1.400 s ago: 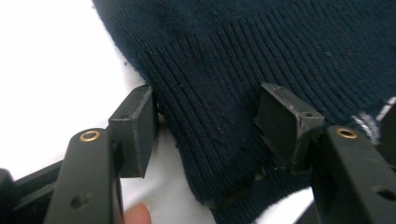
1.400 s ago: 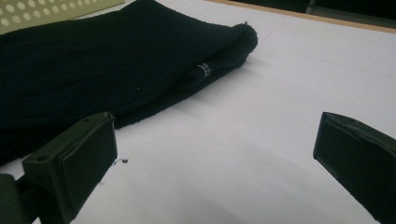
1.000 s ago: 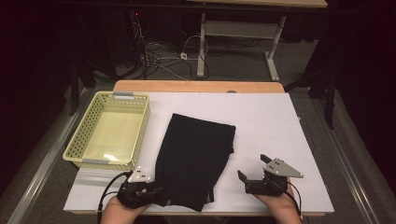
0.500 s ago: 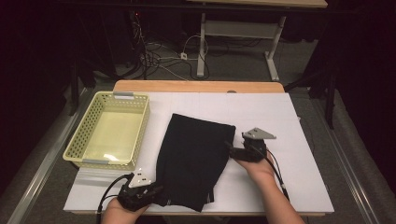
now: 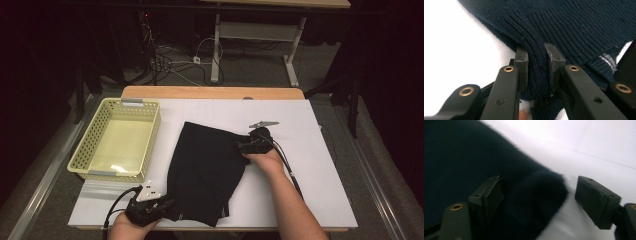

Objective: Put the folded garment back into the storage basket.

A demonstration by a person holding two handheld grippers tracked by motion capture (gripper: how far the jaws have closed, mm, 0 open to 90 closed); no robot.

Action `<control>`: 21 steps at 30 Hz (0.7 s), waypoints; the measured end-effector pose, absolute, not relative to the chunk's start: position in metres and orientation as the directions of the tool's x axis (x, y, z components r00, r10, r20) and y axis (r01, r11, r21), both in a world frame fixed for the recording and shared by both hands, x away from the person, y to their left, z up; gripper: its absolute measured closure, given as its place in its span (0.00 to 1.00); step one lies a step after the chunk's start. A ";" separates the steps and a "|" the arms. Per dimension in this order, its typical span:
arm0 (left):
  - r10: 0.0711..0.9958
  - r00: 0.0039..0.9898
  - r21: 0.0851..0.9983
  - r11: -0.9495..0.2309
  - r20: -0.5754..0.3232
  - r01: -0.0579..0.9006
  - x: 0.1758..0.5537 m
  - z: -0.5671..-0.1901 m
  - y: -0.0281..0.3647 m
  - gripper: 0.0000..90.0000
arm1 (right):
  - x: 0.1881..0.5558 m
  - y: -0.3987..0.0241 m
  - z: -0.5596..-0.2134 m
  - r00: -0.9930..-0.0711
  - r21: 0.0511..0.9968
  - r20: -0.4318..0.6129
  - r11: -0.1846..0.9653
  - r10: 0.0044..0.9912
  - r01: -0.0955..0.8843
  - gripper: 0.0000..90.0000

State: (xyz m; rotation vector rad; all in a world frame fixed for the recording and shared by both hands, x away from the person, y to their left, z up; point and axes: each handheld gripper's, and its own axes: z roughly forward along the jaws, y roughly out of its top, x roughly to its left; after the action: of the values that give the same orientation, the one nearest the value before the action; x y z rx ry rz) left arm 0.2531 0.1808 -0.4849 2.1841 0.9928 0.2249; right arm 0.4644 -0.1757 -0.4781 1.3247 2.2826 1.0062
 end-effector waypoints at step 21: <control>0.715 0.698 0.646 -0.513 -0.043 0.565 0.252 -0.477 0.173 0.84 | 0.444 -0.169 -0.471 -0.627 0.755 0.057 0.377 0.777 0.536 0.88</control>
State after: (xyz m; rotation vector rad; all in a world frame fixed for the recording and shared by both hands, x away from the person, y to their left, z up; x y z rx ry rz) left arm 0.2523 0.1727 -0.4770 2.2603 0.9730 0.3022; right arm 0.4436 -0.1692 -0.4707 1.1534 2.3343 1.1058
